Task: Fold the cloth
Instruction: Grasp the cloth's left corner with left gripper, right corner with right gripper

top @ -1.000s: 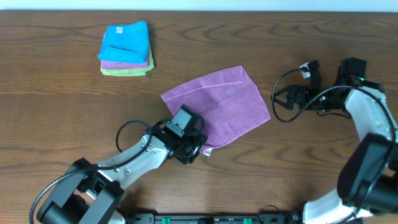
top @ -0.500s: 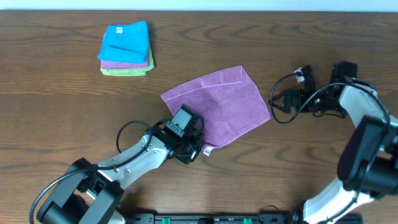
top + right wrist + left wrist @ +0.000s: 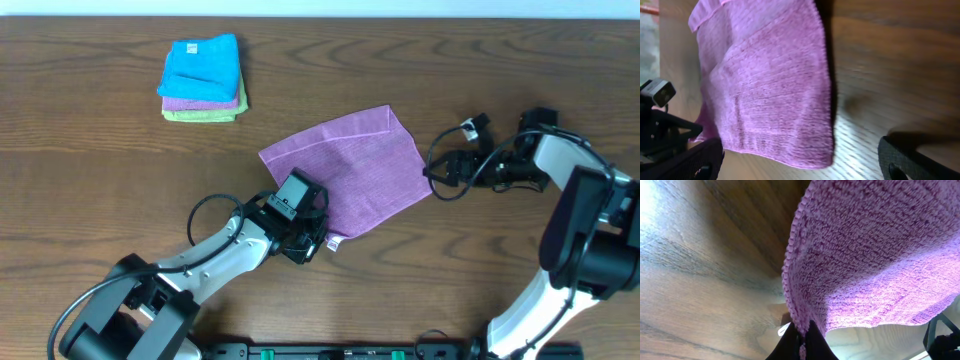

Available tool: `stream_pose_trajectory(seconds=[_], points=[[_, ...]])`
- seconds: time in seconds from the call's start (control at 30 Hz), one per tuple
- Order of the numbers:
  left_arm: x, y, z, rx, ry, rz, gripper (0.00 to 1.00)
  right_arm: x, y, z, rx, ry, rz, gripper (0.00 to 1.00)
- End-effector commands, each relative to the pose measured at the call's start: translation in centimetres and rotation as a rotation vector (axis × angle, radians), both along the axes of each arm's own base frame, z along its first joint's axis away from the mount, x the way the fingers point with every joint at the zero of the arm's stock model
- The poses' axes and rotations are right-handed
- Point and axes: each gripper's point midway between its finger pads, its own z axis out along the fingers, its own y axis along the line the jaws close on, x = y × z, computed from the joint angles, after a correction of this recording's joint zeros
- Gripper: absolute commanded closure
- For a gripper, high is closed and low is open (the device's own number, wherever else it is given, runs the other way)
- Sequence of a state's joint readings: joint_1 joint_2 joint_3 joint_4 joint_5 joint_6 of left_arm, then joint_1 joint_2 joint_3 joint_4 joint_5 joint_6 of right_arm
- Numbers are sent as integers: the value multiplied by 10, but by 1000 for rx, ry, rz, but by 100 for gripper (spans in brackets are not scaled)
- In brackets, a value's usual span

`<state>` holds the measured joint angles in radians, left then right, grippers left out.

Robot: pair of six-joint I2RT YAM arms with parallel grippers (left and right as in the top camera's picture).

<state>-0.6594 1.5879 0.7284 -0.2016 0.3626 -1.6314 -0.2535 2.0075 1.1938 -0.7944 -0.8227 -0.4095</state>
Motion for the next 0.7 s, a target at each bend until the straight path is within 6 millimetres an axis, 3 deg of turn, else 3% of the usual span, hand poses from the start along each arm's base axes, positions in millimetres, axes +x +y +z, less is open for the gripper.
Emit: stream_pose_trajectory(seconds=[0.0, 0.23, 0.43, 0.5, 0.57, 0.6, 0.67], points=[[1, 2, -3, 19, 6, 12, 94, -16, 11, -22, -36, 89, 45, 1], [7, 8, -4, 40, -12, 31, 94, -29, 17, -32, -123, 160, 81, 1], [7, 9, -4, 41, -16, 25, 94, -36, 4, -45, -254, 256, 30, 35], [7, 9, -4, 41, -16, 25, 94, -38, -4, -50, -308, 281, 8, 41], [7, 9, -4, 42, -19, 19, 94, -38, -7, -52, -328, 288, 0, 63], [7, 9, -4, 43, -20, 16, 94, -37, -8, -52, -332, 283, -1, 68], [7, 9, -4, 43, -21, 16, 93, -36, -8, -52, -333, 281, -2, 69]])
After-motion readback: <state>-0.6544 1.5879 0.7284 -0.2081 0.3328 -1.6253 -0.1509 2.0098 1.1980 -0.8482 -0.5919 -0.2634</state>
